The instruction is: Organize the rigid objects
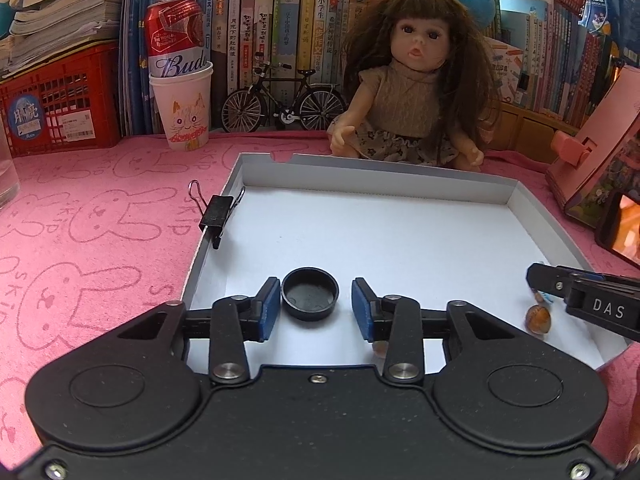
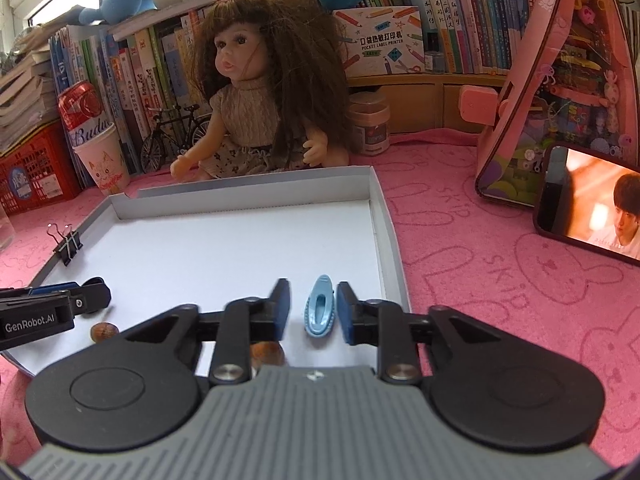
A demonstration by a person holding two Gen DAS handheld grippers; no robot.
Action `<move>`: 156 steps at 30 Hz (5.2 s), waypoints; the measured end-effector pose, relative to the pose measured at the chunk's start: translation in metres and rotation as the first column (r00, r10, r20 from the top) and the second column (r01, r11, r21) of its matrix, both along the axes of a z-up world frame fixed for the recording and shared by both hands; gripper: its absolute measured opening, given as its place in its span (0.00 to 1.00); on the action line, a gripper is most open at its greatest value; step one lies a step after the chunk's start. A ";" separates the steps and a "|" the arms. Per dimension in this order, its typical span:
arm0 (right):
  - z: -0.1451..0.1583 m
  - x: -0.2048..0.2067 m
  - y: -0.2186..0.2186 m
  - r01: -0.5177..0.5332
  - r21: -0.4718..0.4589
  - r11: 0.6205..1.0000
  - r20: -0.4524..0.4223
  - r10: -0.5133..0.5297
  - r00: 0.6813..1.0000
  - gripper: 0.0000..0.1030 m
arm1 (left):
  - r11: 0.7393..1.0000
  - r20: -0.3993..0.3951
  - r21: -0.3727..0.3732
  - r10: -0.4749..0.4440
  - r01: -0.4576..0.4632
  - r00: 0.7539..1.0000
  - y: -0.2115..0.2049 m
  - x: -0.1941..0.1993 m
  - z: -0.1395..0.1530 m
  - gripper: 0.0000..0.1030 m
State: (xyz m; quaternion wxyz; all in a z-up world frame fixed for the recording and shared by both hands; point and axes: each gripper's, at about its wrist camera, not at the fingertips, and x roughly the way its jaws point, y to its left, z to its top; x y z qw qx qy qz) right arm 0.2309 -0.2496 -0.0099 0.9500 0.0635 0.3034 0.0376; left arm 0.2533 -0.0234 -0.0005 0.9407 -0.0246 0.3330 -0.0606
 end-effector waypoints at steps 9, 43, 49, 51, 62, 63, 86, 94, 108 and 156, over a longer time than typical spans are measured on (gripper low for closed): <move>0.014 -0.018 -0.008 -0.032 0.037 0.999 0.046 0.030 0.998 0.70 | 0.999 0.047 0.019 -0.031 0.031 0.998 0.001 -0.027 0.016 0.61; 0.006 -0.141 -0.024 -0.134 0.021 0.991 0.105 0.131 0.986 0.83 | 0.913 0.039 0.049 -0.408 0.406 0.912 0.042 -0.267 0.001 0.44; 0.003 -0.142 -0.023 -0.135 0.030 0.990 0.099 0.131 0.986 0.83 | 0.910 0.044 0.107 -0.407 0.400 0.913 0.026 -0.265 -0.008 0.28; 0.002 -0.142 -0.022 -0.134 0.031 0.990 0.094 0.131 0.987 0.83 | 0.918 0.047 0.085 -0.392 0.388 0.919 0.027 -0.261 -0.007 0.27; -0.001 -0.142 -0.019 -0.142 0.043 0.989 0.085 0.138 0.987 0.83 | 0.928 -0.038 -0.338 -0.177 0.154 0.984 0.092 -0.210 -0.009 0.28; -0.001 -0.142 -0.019 -0.143 0.040 0.989 0.085 0.140 0.987 0.83 | 0.938 -0.033 -0.322 -0.144 0.126 0.989 0.098 -0.207 -0.009 0.27; -0.005 -0.139 -0.006 -0.171 0.038 0.985 0.067 0.168 0.983 0.83 | 0.994 0.115 -0.099 0.048 -0.036 0.992 0.127 -0.203 0.004 0.37; 0.003 -0.155 0.025 -0.363 -0.004 0.932 0.121 0.361 0.925 0.83 | 0.995 0.157 0.057 -0.090 0.082 0.983 0.098 -0.221 0.000 0.39; -0.005 -0.167 0.082 -0.525 -0.060 0.849 0.086 0.528 0.845 0.83 | 0.996 0.136 0.061 -0.073 0.065 0.988 0.094 -0.204 -0.013 0.30; 0.016 -0.140 0.068 -0.281 -0.118 0.952 0.125 0.295 0.947 0.36 | 0.999 0.188 -0.019 -0.043 0.047 0.981 0.071 -0.178 0.019 0.30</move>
